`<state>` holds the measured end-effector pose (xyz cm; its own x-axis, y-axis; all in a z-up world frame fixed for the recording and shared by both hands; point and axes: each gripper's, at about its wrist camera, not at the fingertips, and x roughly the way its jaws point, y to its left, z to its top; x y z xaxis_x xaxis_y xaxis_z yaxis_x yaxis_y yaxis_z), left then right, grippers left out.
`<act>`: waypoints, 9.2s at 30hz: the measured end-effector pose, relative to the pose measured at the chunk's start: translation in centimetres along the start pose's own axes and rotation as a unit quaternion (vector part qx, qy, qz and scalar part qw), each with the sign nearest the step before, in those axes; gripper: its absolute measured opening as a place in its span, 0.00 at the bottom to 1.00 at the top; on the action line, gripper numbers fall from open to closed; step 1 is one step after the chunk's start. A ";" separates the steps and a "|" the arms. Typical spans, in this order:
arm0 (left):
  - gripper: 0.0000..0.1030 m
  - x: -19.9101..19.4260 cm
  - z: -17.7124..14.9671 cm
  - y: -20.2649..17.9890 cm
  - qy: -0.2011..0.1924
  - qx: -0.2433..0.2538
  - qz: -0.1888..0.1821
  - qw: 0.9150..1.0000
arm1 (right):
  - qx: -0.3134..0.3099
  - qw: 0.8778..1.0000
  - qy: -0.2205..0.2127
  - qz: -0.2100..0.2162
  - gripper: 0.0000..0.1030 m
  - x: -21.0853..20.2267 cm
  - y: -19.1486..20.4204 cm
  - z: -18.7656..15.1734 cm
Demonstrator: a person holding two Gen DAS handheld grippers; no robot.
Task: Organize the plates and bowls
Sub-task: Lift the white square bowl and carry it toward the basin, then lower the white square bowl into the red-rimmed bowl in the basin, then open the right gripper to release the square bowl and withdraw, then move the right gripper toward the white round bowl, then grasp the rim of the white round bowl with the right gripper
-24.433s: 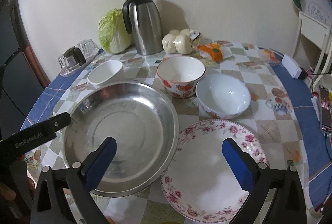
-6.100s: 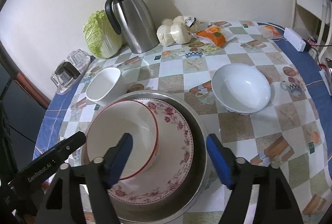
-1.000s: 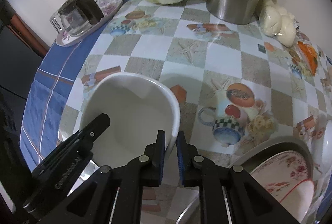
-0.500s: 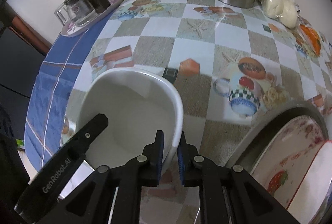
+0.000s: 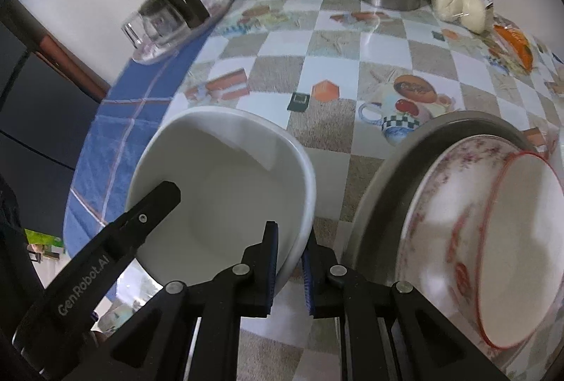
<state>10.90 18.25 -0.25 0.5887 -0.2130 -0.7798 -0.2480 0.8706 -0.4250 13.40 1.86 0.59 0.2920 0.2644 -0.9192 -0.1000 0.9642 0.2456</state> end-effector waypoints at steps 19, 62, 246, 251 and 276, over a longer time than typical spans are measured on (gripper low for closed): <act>0.14 -7.8 -2.4 -10.2 -0.087 0.136 0.000 0.987 | 0.046 0.988 -0.131 0.073 0.14 -10.9 -5.6 -2.7; 0.14 -4.9 -9.5 -25.1 -0.066 0.280 0.025 0.957 | 0.161 0.963 -0.176 0.128 0.14 -15.3 -21.9 -5.9; 0.63 14.3 -12.6 -39.5 0.109 0.335 0.126 0.927 | 0.244 0.958 -0.147 -0.048 0.62 -8.7 -38.7 -4.0; 0.52 16.1 -12.7 -39.1 0.130 0.326 0.123 0.928 | 0.246 0.960 -0.129 -0.041 0.48 -7.1 -38.5 -3.6; 0.19 17.1 -13.9 -39.2 0.164 0.312 0.081 0.932 | 0.246 0.963 -0.104 -0.025 0.20 -5.5 -38.1 -3.6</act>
<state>20.00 -25.62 -3.30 0.2896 -0.0918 -0.9527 0.2426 0.9699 -0.0197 12.18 -36.38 -4.79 0.4737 0.1663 -0.8648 0.3679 0.8548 0.3659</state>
